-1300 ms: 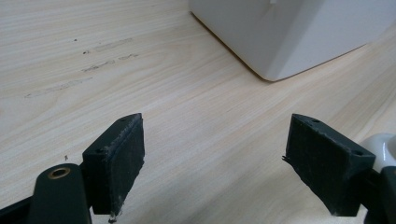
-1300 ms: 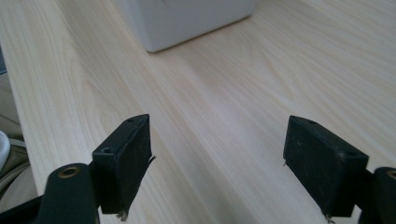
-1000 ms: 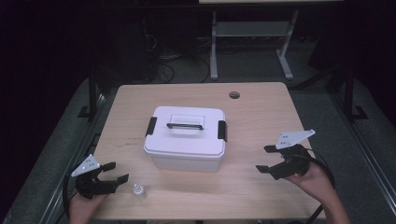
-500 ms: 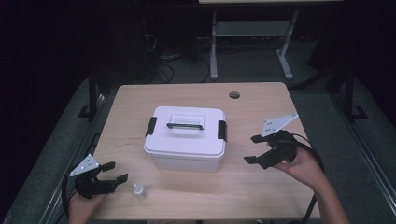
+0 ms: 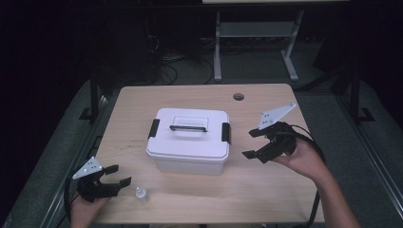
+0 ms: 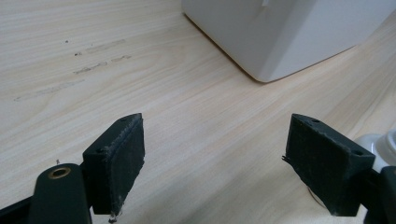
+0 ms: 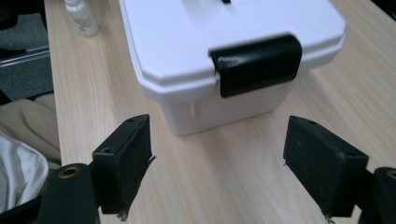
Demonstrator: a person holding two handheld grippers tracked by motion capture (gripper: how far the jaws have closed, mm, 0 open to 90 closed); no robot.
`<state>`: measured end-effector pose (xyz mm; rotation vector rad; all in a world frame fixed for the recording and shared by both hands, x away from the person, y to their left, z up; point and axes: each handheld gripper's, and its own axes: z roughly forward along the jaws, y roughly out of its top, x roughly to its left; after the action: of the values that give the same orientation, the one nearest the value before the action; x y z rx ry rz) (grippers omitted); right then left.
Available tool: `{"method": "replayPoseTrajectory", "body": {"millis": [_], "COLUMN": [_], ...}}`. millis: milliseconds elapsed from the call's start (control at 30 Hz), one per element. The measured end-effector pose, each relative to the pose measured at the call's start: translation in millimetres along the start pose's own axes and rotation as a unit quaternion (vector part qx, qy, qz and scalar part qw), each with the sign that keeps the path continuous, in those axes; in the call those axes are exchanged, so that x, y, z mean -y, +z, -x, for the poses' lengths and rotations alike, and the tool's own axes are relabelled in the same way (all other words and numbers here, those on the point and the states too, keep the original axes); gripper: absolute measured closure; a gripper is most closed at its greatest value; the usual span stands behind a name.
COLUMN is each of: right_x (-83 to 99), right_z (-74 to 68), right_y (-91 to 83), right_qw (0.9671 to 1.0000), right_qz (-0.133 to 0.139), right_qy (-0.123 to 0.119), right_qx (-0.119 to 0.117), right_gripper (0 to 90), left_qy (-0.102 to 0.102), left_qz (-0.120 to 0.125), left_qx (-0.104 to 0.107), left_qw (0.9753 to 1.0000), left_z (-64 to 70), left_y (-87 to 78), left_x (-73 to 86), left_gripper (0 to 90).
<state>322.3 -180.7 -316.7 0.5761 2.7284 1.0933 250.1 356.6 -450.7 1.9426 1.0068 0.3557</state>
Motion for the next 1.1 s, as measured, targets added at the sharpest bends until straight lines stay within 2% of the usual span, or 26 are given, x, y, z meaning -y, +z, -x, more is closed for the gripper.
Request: {"method": "replayPoseTrajectory", "body": {"millis": [200, 700, 1100], "right_x": [-18.4, -49.5, -70.4], "right_z": [2.1, 6.4, 8.7], "right_y": [0.2, 7.6, 13.1], "right_qw": [0.9998, 0.9989, 0.9982], "right_qz": [-0.012, -0.029, -0.032], "right_qy": [-0.012, -0.033, -0.044], "right_qx": [-0.004, -0.016, -0.025], "right_gripper": [23.0, 23.0, 23.1], "left_qy": [0.001, 0.001, 0.003], "left_qz": [0.0, 0.003, 0.002], "left_qx": [0.001, 0.001, 0.003], "left_qw": [1.0, 1.0, 1.0], "left_z": [-0.3, -0.2, 0.1], "left_y": [0.1, -0.2, 0.5], "left_x": [-0.3, -1.5, -1.9], "left_gripper": [19.7, 19.8, 19.9]}}
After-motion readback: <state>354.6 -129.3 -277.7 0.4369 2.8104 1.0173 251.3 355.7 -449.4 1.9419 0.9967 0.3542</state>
